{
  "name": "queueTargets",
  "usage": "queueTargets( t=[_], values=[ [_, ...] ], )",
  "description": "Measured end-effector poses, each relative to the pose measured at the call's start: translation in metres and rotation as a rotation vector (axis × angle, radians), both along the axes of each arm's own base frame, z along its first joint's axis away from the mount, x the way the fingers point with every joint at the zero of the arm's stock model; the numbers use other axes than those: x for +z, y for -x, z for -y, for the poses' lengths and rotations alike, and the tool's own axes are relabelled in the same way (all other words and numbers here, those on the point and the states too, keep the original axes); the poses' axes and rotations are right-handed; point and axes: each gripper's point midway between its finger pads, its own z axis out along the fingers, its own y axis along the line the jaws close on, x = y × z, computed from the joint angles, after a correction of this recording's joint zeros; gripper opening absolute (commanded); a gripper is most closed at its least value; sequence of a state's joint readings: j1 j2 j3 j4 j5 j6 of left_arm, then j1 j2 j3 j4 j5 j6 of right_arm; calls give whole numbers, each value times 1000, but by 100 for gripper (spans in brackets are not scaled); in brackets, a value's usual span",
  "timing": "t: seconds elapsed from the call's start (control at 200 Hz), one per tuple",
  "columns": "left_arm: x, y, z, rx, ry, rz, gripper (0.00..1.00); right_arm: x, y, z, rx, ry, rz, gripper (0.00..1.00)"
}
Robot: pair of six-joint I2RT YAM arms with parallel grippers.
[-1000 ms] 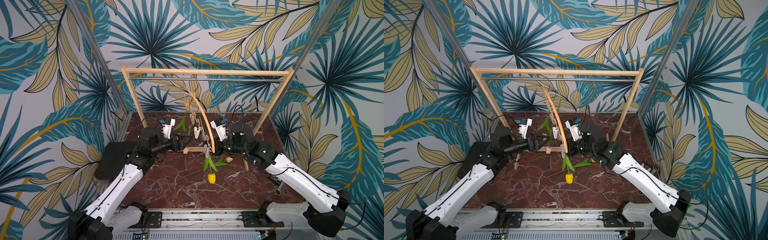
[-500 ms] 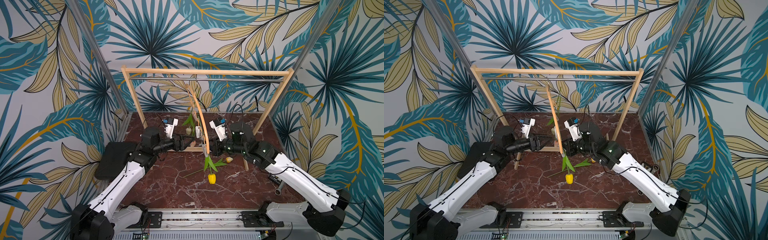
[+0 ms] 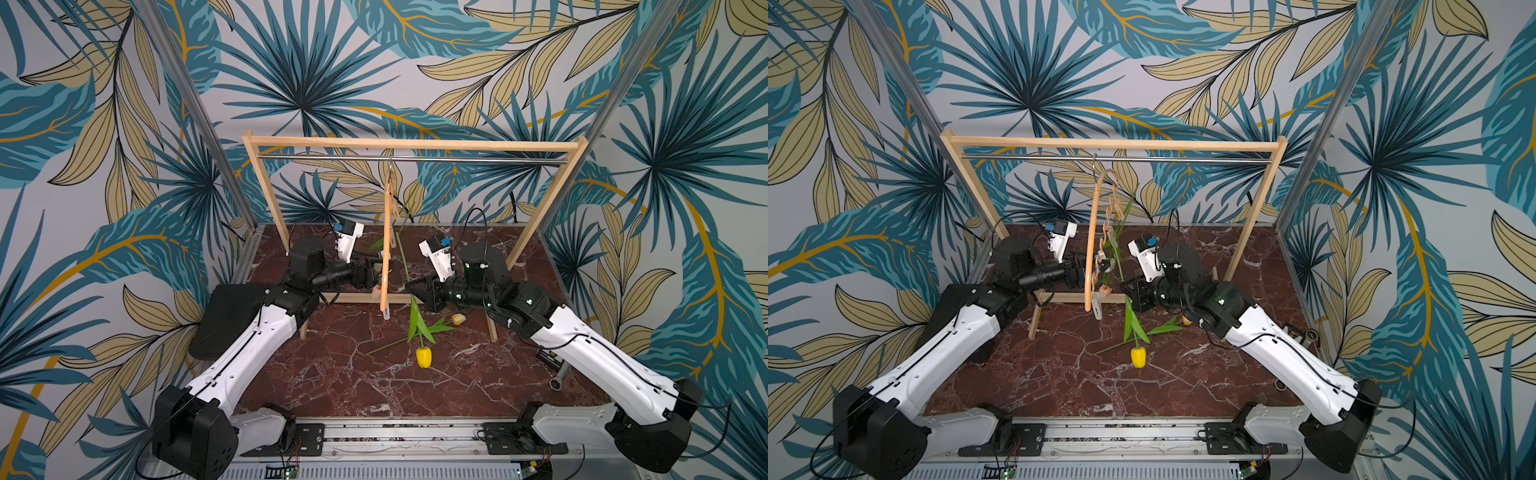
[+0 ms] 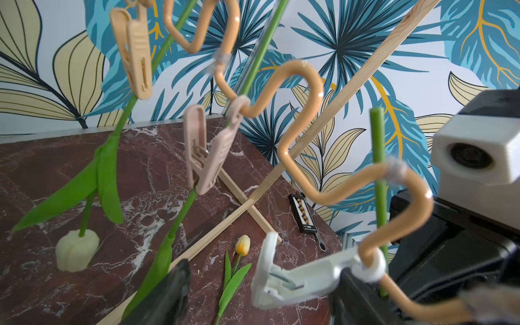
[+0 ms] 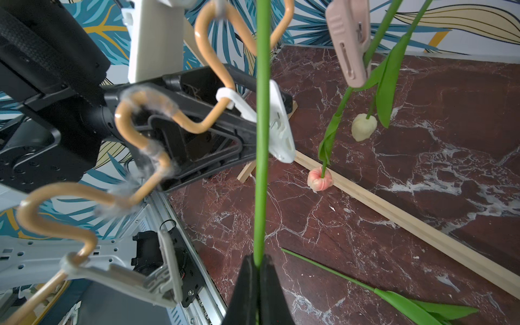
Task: Dry the flowers on a clothes hanger
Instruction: Open the clamp at the hanger.
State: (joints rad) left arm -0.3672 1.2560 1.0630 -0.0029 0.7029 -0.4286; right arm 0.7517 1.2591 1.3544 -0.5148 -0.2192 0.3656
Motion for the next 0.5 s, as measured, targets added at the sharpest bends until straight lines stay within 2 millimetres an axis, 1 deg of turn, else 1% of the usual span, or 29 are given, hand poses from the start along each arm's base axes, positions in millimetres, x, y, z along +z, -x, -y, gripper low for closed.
queueTargets(
  t=[0.125,0.501],
  values=[
    [3,-1,1,-7,-5,16,73,0,0,0,0,0,0,0],
    [3,2,2,-21,-4,13,69,0,0,0,-1,1,-2,0]
  ],
)
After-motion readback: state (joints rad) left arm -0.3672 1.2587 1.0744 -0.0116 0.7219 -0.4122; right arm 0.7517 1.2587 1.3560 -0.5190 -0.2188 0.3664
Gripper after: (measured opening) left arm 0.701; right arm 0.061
